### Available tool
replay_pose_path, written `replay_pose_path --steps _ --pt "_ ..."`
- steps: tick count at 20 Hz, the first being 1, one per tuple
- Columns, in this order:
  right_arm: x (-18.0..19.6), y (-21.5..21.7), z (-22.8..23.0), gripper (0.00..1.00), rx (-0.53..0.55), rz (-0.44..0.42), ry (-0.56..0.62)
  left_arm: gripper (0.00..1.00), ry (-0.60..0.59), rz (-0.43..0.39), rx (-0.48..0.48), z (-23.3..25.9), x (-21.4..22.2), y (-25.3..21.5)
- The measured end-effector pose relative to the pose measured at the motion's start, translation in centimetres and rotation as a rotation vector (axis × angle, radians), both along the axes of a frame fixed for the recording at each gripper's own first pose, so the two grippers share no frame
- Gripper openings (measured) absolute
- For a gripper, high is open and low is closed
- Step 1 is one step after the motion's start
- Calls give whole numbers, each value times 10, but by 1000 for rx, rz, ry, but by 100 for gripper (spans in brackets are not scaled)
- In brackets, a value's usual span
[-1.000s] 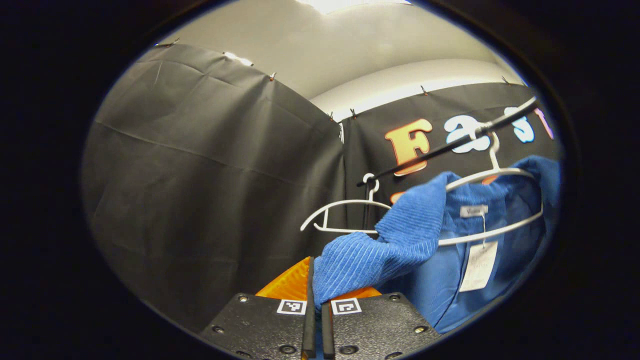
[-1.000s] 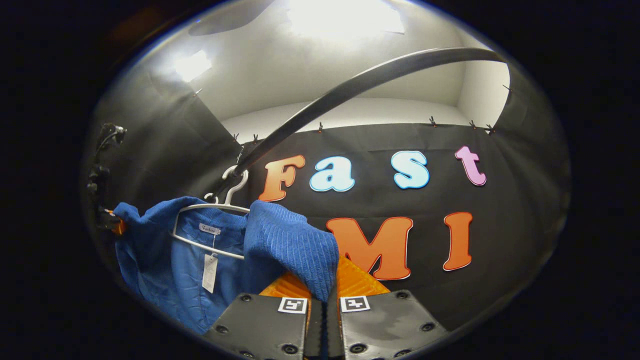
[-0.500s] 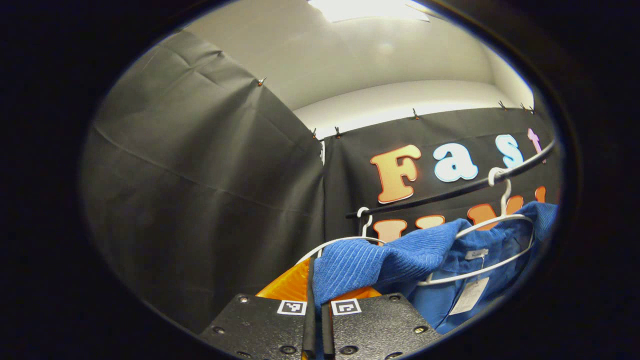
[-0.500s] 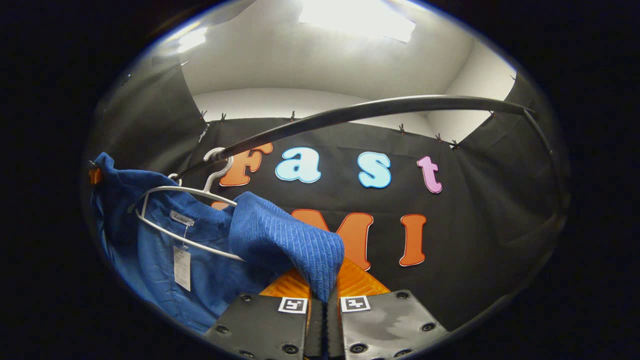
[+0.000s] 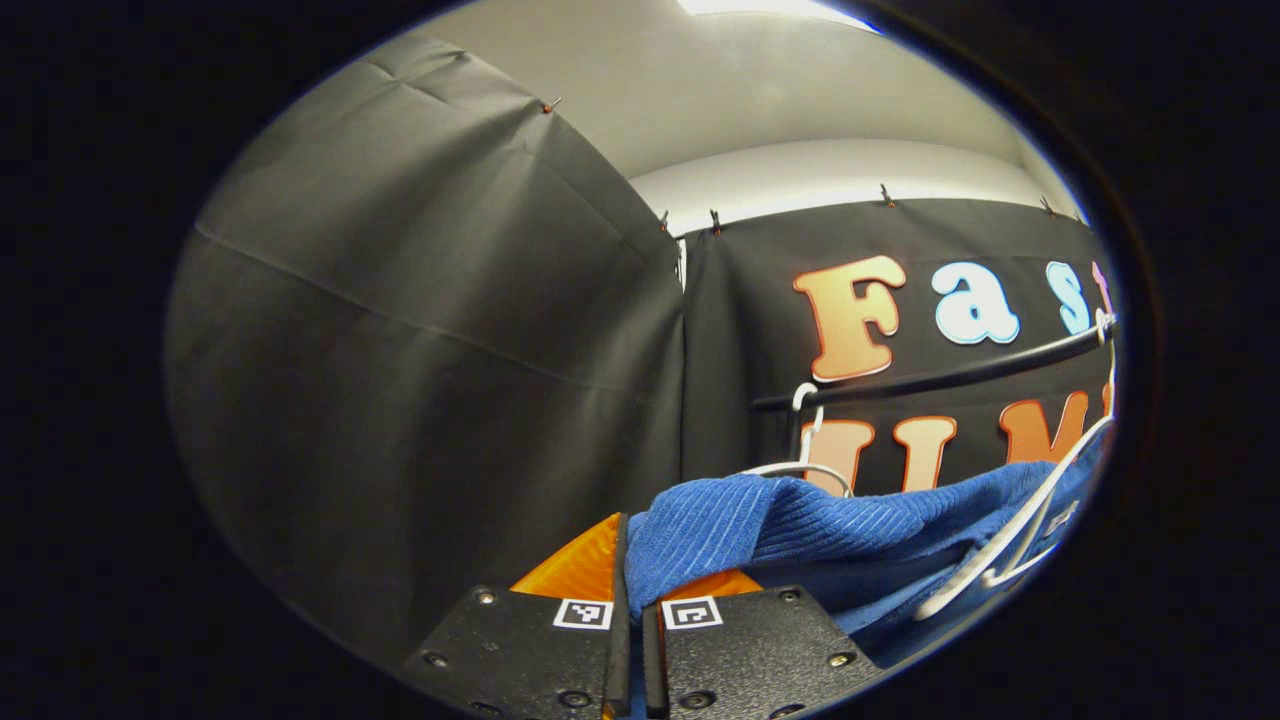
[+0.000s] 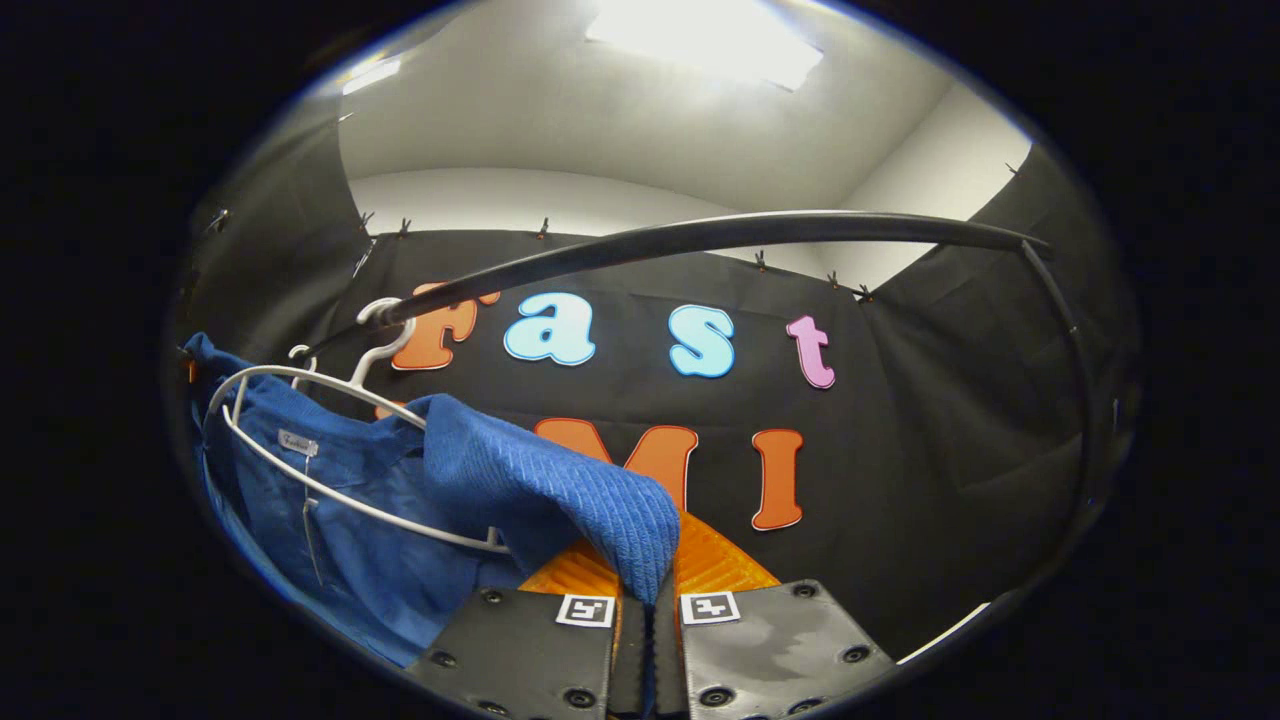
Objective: Grasp the clothes on the hanger with both hands and then place them into the laundry hamper below.
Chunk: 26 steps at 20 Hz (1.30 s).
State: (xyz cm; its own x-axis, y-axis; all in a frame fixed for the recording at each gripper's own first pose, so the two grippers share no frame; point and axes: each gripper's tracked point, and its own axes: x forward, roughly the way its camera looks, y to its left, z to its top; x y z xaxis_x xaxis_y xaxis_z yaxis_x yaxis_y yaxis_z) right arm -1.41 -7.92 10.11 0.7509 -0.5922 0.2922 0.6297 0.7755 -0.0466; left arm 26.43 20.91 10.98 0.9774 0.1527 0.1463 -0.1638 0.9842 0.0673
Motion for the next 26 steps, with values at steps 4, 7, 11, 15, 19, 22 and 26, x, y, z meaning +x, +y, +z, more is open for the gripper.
replay_pose_path --steps 4,7,11,15,19,22,26 --pt "4 -7 3 11 -8 19 -5 5 41 22 46 -41 -11 0" --pt "8 -17 11 11 -46 24 11 3 54 51 48 -54 -33 4" --pt "13 -38 12 11 -43 -10 20 5 81 60 53 -63 -51 3" --pt "30 -55 3 11 -8 12 37 7 85 69 97 -66 -65 -3" --pt "47 -80 -3 11 -53 2 61 5 120 69 110 -91 -89 -12" --pt "52 -101 -16 11 -57 -23 97 6 169 68 96 -115 -97 -21" --pt "51 -124 -40 11 -13 -23 123 5 194 54 73 -133 -106 -36"
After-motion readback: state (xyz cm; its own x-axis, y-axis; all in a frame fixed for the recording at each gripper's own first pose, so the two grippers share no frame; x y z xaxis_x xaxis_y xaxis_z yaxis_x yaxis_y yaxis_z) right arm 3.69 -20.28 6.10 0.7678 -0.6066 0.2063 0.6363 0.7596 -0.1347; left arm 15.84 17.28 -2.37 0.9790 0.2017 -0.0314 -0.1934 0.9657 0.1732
